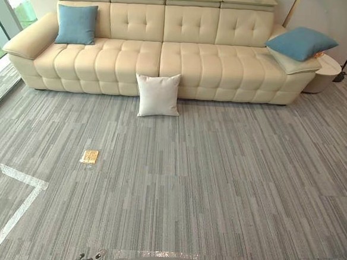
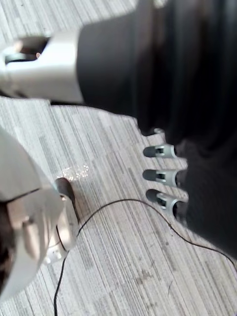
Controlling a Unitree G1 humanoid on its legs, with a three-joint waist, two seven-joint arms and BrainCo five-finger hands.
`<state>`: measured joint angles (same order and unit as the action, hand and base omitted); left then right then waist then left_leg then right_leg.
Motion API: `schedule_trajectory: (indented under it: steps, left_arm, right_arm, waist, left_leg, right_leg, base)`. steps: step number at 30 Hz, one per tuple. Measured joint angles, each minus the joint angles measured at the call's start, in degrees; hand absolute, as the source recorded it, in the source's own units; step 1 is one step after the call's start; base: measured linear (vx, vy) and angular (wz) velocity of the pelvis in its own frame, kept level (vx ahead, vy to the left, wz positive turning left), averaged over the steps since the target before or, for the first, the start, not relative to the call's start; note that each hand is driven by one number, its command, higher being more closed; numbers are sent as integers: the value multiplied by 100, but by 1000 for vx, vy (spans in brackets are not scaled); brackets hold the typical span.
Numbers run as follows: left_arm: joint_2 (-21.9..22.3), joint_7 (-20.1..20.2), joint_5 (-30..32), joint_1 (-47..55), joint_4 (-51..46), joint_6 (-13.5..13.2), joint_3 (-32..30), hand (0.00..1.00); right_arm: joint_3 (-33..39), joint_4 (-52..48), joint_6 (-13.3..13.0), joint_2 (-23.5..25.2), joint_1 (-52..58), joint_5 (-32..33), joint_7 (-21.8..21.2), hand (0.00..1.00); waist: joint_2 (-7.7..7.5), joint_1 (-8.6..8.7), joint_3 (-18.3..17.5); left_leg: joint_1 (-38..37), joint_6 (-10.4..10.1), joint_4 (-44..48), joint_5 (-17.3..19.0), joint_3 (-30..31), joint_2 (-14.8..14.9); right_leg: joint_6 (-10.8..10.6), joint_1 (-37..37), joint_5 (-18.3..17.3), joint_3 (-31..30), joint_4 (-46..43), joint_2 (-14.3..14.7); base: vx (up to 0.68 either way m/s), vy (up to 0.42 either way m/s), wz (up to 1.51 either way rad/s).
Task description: Pick up cushions and gather them together orderly.
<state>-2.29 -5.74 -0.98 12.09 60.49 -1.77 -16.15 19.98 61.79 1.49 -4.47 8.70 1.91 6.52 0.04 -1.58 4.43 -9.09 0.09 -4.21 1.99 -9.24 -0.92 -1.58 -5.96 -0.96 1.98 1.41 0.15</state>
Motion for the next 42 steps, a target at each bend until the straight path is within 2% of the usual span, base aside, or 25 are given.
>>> schedule_trajectory:
  steps: [9, 16, 18, 20, 22, 24, 25, 26, 27, 29, 31, 32, 33, 34, 35, 36, 38, 39, 40, 42]
  left_arm:
    - [-34, 12, -2, -28, 92, -11, 56, 0]
    - [-65, 25, -2, -113, 88, -10, 50, 0]
    - [-110, 25, -6, -221, 74, -9, 37, 0]
    - [-118, 26, -8, -248, 24, -8, 0, 0]
    - [-96, 28, -32, -257, -175, -5, -148, 0]
    - [20, 19, -123, -302, -268, 7, -426, 0]
    - [34, 17, -124, -296, -277, 8, -457, 0]
    - [84, 6, -124, -289, -307, 19, -518, 0]
    - [109, -7, -167, -289, -321, 18, -520, 0]
    - [133, -8, -229, -294, -359, 17, -520, 0]
    - [156, -7, -246, -296, -372, 6, -525, 0]
    - [172, -10, -280, -295, -372, -5, -528, 0]
    - [184, -11, -291, -292, -371, -7, -531, 0]
    - [244, -13, -363, -243, -352, -24, -586, 0]
    - [225, -20, -402, -207, -353, -50, -643, 0]
    - [219, -22, -402, -209, -355, -63, -643, 0]
    - [191, -17, -407, -237, -375, -117, -686, 0]
    - [189, -17, -409, -238, -376, -117, -701, 0]
    - [176, -17, -411, -246, -383, -115, -739, 0]
    - [129, -17, -414, -246, -372, -111, -673, 0]
  right_arm:
    - [0, 17, 7, -2, -6, -10, -1, 0]
    - [-6, 20, 54, 7, -98, -112, -1, 0]
    - [-10, -9, 56, 49, -178, -203, 5, 0]
    - [-10, -18, 57, 71, -199, -214, 12, 0]
    - [-11, -149, 68, 139, -204, -219, 28, 0]
    - [-117, -289, 74, 128, -175, -221, 26, 0]
    - [-143, -301, 77, 120, -158, -222, 27, 0]
    - [-168, -435, 94, 115, -148, -220, 27, 0]
    - [-166, -476, 102, 105, -133, -221, 29, 0]
    - [-166, -477, 111, 90, -139, -221, 30, 0]
    - [-182, -482, 121, 69, -164, -226, 30, 0]
    - [-187, -482, 123, 49, -165, -226, 31, 0]
    - [-187, -483, 123, 38, -163, -226, 34, 0]
    - [-237, -478, 125, -28, -151, -223, 48, 0]
    - [-322, -470, 129, -54, -161, -228, 117, 0]
    - [-321, -471, 127, -42, -177, -227, 132, 0]
    - [-299, -469, 124, 78, -169, -228, 164, 0]
    - [-300, -471, 120, 84, -179, -228, 163, 0]
    - [-294, -480, 109, 106, -234, -228, 161, 0]
    - [-292, -550, 77, 134, -237, -235, 150, 0]
  waist:
    - [-15, 10, 15]
    - [-39, 12, 165]
    - [-89, 11, 353]
    - [-118, -5, 407]
    - [-205, -49, 610]
    - [-179, -74, 639]
    - [-177, -76, 640]
    - [-169, -83, 671]
    - [-138, -110, 665]
    - [-127, -156, 673]
    - [-114, -165, 679]
    - [-91, -166, 679]
    - [-70, -166, 675]
    - [21, -182, 631]
    - [14, -231, 572]
    - [-16, -234, 572]
    - [-149, -314, 490]
    - [-173, -346, 476]
    - [-232, -399, 438]
    - [-278, -379, 367]
  left_leg:
    - [21, 0, -16, 0, -1, 6]
    - [102, -55, 69, 39, -1, 37]
    - [335, -187, 591, 255, -9, 83]
    - [585, -232, 1073, 441, -27, 160]
    - [1067, -443, 2355, 703, -151, 303]
    - [1586, -424, 3630, 763, -440, 570]
    - [1661, -422, 3799, 753, -491, 614]
    - [1972, -314, 4378, 876, -607, 776]
    - [2128, -269, 4528, 1148, -794, 945]
    - [2283, -278, 4354, 1272, -862, 1039]
    - [2519, -389, 3654, 1196, -788, 1049]
    - [2599, -507, 3083, 1042, -717, 1050]
    - [2606, -534, 2866, 975, -657, 1053]
    - [2605, -632, 2525, 520, -650, 1116]
    - [2621, -362, 2630, 431, -826, 984]
    - [2633, -288, 2674, 487, -856, 950]
    - [2532, 22, 2803, 872, -1049, 725]
    - [2483, 78, 2818, 930, -1118, 697]
    - [2285, 197, 2817, 1086, -1232, 548]
    - [2023, 291, 2788, 1289, -1296, 344]
  right_leg:
    - [14, -2, 13, 3, 72, 15]
    - [18, 18, 6, 21, 62, 32]
    - [59, 82, -101, 68, -141, 11]
    - [84, 184, -192, 78, -328, 21]
    - [188, 199, -446, 81, -586, -4]
    - [250, 194, -634, 47, -777, 9]
    - [247, 194, -652, 42, -800, 13]
    - [279, 162, -702, 3, -848, 11]
    - [278, 160, -734, -149, -887, -26]
    - [206, 171, -781, -296, -891, -145]
    - [13, 187, -902, -440, -884, -446]
    - [-151, 189, -1004, -495, -867, -623]
    - [-209, 182, -1040, -523, -857, -670]
    - [-393, 146, -1149, -651, -793, -767]
    - [-448, 55, -1193, -762, -751, -929]
    - [-470, 82, -1209, -776, -829, -948]
    - [-454, 176, -1208, -782, -1788, -911]
    - [-460, 182, -1221, -774, -1927, -918]
    - [-473, 253, -1209, -765, -2335, -1025]
    - [-708, 492, -1072, -796, -3179, -1161]
  base:
    - [-20, -25, 0]
    - [-18, -36, 1]
    - [-20, -43, 10]
    - [-39, -48, 10]
    - [-78, -71, 5]
    - [-50, -41, -11]
    - [21, 38, -17]
    - [68, 93, -23]
    - [88, 118, -29]
    - [136, 184, -34]
    - [188, 274, -30]
    - [184, 285, -18]
    - [347, 505, -31]
    - [342, 443, -37]
    - [380, 446, -37]
    - [353, 293, -20]
    - [506, 343, -17]
    - [475, 277, -37]
    - [378, 211, -31]
    - [411, 210, -5]
